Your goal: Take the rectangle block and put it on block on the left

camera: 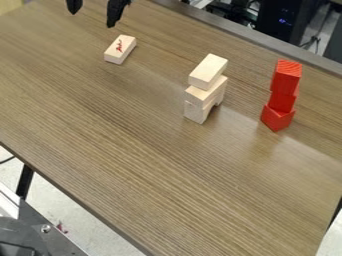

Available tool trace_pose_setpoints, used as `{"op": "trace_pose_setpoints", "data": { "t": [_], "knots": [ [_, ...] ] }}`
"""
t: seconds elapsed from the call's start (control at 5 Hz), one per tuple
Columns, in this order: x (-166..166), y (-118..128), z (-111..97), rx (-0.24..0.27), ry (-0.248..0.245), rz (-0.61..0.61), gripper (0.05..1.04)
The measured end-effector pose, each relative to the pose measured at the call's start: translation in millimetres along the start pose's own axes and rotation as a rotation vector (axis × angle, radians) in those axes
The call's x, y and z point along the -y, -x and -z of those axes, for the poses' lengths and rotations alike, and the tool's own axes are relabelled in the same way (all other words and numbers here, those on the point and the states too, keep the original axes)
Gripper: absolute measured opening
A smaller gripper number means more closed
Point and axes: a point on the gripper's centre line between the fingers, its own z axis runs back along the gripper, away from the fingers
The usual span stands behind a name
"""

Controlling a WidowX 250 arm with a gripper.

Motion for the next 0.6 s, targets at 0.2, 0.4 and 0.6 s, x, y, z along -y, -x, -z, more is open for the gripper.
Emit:
{"op": "trace_pose_setpoints", "data": {
  "t": [0.2,0.4,0.6],
  "knots": [
    [3.1,3.1,11.9,-0.036,0.008,0.006,0.999],
    [11.3,1.9,-11.0,-0.007,0.072,0.039,0.999],
    [18.2,-5.9,-53.6,0.105,0.143,0.083,0.999]
  ]
}}
